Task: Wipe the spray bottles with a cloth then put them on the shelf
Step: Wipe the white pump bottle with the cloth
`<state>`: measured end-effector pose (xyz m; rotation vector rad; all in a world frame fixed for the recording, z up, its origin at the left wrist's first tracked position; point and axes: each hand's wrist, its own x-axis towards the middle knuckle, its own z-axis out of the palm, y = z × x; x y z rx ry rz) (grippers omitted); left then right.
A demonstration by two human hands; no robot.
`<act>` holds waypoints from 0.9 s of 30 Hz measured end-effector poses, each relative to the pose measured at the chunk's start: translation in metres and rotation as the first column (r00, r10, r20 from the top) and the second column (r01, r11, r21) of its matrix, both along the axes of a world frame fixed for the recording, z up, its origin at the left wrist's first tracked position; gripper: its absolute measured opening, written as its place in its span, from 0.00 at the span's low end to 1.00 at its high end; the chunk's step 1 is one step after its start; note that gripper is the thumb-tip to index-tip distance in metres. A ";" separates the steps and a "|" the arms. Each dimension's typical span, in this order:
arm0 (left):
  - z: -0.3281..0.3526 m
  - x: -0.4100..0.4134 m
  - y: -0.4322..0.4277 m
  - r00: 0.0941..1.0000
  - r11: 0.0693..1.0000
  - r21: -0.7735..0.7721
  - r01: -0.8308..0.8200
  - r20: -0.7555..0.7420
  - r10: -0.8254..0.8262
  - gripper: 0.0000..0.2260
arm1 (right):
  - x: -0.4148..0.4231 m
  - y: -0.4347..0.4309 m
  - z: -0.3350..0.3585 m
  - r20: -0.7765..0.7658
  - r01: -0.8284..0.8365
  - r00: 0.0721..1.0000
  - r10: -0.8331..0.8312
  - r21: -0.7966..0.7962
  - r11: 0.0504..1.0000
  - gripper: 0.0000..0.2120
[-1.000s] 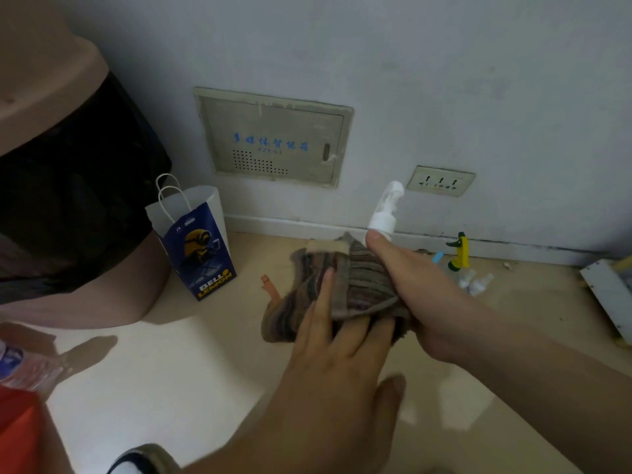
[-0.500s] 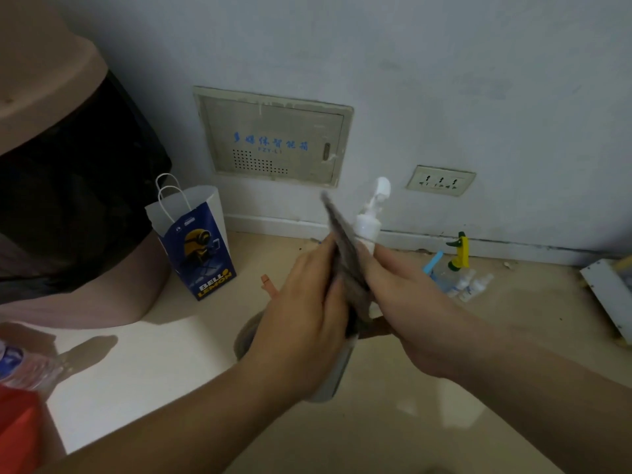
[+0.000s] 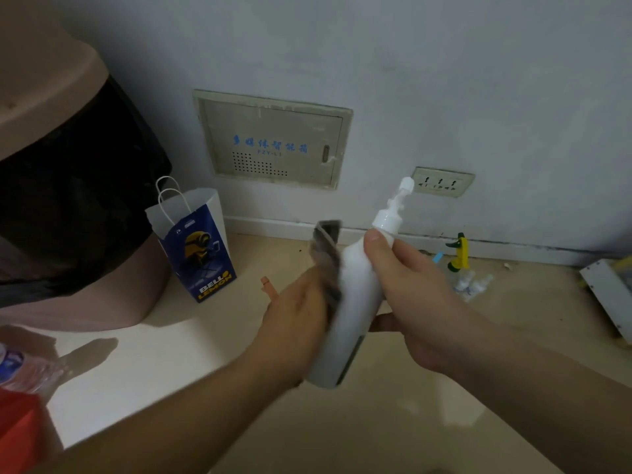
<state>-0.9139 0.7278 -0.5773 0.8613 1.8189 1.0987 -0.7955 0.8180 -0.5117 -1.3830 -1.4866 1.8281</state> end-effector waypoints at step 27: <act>-0.005 0.012 -0.016 0.978 0.993 -0.106 -0.053 0.194 0.073 0.29 | 0.005 0.020 -0.003 0.012 0.147 0.989 -0.147 -0.098 0.984 0.18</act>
